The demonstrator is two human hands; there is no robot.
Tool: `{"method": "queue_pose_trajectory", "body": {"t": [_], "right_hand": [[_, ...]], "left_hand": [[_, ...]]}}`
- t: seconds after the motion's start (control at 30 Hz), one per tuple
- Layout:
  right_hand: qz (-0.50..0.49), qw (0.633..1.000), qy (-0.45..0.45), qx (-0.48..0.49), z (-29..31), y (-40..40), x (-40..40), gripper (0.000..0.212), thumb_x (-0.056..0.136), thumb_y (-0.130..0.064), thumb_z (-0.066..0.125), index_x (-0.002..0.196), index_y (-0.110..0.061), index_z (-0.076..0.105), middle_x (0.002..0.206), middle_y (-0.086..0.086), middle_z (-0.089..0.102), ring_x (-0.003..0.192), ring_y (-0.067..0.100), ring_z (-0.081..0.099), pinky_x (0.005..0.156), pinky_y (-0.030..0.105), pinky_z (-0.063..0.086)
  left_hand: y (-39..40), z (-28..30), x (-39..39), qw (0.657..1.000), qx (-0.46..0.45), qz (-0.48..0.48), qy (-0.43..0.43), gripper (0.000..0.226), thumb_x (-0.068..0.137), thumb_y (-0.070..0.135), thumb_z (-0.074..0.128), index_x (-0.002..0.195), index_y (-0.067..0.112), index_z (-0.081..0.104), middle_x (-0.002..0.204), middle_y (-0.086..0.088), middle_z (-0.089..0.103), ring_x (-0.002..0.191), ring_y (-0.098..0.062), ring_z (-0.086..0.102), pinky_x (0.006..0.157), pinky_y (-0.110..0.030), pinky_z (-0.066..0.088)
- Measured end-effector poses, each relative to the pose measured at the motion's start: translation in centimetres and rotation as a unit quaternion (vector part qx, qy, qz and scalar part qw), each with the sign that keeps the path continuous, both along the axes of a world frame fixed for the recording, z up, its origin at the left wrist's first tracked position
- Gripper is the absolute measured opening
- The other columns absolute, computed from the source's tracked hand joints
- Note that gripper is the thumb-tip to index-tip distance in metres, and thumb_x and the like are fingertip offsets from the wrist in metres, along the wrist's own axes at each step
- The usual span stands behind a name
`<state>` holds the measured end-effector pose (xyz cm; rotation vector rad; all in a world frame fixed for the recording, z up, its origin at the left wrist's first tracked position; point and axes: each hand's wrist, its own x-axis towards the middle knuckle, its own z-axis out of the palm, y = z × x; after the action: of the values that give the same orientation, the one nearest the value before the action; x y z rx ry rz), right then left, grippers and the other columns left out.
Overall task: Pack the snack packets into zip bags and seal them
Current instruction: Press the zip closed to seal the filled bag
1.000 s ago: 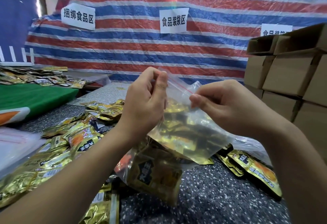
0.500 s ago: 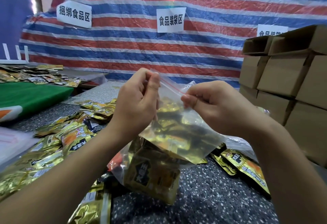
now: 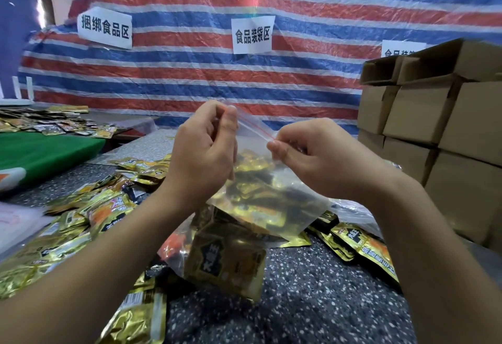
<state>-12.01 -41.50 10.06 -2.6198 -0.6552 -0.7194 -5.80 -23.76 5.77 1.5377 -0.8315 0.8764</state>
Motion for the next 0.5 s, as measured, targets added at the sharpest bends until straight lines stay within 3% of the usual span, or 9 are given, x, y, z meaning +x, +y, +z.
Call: {"method": "queue_pose_trajectory", "body": {"t": [0.13,0.27,0.43,0.5], "right_hand": [[0.007,1.000,-0.005,0.005,0.09,0.02,0.08,0.036,0.101,-0.034,0.052,0.082,-0.009,0.069,0.058,-0.006,0.053,0.052,0.008,0.043,0.050,0.021,0.034],[0.011,1.000,-0.009,0.010,0.14,-0.27,0.44,0.034,0.101,-0.035,0.053,0.081,-0.012,0.069,0.059,-0.020,0.054,0.053,0.005,0.045,0.050,0.017,0.034],[0.035,0.999,-0.010,0.040,0.18,-0.37,0.22,0.028,0.100,-0.031,0.054,0.082,-0.016,0.070,0.052,-0.014,0.052,0.047,0.005,0.043,0.046,0.015,0.033],[0.053,0.995,-0.016,0.078,0.28,-0.30,0.21,0.028,0.101,-0.027,0.054,0.080,-0.017,0.070,0.050,-0.010,0.046,0.044,0.005,0.038,0.044,0.015,0.031]], "left_hand": [[0.32,0.27,-0.03,1.000,0.003,0.005,-0.009,0.032,0.106,0.024,0.040,0.088,0.000,0.050,0.049,-0.005,0.053,0.035,-0.018,0.051,0.038,-0.027,0.039],[0.52,0.20,0.16,1.000,0.011,0.007,-0.013,0.030,0.106,0.026,0.040,0.088,0.004,0.051,0.047,-0.003,0.053,0.034,-0.015,0.052,0.038,-0.022,0.037],[0.44,0.08,0.53,0.999,0.018,-0.017,-0.020,0.027,0.104,0.033,0.042,0.085,0.015,0.049,0.050,-0.004,0.055,0.035,-0.013,0.052,0.040,-0.023,0.038],[0.41,0.07,0.54,0.997,0.009,-0.073,0.012,0.029,0.098,0.046,0.044,0.090,0.019,0.049,0.050,-0.003,0.056,0.037,-0.014,0.053,0.042,-0.023,0.041]]}}
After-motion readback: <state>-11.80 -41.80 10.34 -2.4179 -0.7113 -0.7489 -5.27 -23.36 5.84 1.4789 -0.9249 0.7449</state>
